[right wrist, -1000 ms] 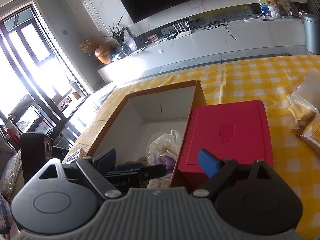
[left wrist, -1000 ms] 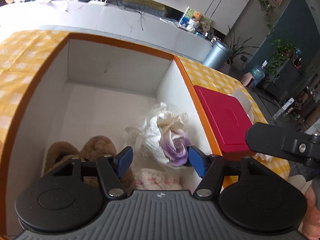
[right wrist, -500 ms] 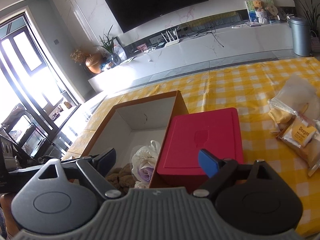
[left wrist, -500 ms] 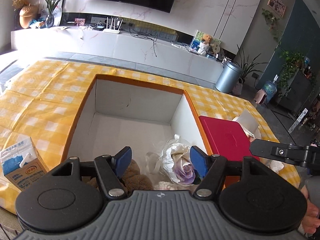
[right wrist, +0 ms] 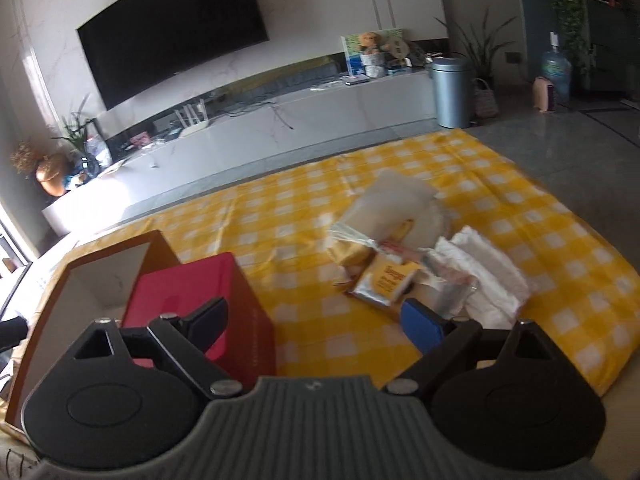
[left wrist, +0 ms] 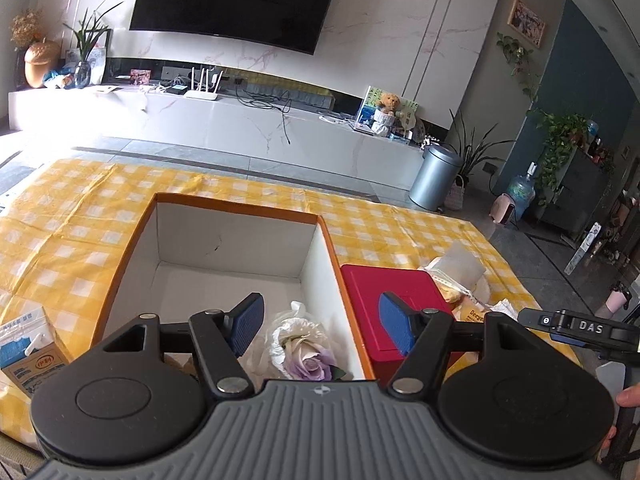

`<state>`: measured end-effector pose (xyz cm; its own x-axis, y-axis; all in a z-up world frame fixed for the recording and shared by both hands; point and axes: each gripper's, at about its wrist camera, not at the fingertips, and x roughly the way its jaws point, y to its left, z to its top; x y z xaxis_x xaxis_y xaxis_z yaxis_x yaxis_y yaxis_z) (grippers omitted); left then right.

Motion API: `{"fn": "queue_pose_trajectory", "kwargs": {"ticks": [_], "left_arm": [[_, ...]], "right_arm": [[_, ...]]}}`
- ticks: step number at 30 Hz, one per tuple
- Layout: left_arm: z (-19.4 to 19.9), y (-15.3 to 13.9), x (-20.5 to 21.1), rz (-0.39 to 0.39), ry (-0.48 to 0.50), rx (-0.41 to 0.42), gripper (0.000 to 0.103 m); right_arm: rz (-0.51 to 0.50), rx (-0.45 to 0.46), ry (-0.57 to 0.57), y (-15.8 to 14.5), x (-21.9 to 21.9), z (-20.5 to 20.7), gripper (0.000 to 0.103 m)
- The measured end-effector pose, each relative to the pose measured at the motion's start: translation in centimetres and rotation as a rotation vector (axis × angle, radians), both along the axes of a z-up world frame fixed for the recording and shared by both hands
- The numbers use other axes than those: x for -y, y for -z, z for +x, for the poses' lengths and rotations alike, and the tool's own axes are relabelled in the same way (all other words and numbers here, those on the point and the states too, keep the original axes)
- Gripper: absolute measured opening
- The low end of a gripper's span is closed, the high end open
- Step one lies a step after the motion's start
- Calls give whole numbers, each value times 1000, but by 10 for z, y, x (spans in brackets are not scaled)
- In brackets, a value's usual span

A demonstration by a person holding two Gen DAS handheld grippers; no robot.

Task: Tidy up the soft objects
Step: 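Withdraw both tools from the box back toward the remaining items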

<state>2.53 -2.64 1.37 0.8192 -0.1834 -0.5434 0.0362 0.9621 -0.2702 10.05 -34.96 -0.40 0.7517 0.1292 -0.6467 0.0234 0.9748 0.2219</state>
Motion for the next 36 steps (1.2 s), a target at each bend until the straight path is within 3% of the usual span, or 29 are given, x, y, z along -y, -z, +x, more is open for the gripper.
{"fn": "queue_pose_trajectory", "kwargs": {"ticks": [3,8,10,16,19,25,29,33,36], "left_arm": [[0,-5,18,48,18,20,78],[6,-7,41,107,18,19,78],[10,-7,50,125,30,1,78],[20,-8,74,211,71,-9,78],[32,-5,84,259,114,-49,78],[51,3,94,305,197,-127,78],[63,6,98,340,209,-174,78],[68,4,102,367,218,-184,78],[69,4,105,369,226,-192,78]], "right_arm": [[-38,-36,120,12,19,6,98],[93,-69,185,36,45,21,98],[95,-69,183,42,46,31,98],[-232,15,49,52,17,59,98],[-255,-30,-2,65,13,72,98],[-427,-91,-42,85,5,90,98],[-486,-122,-122,95,2,102,95],[-536,-166,-132,104,2,112,86],[-517,-134,-173,101,6,108,69]]}}
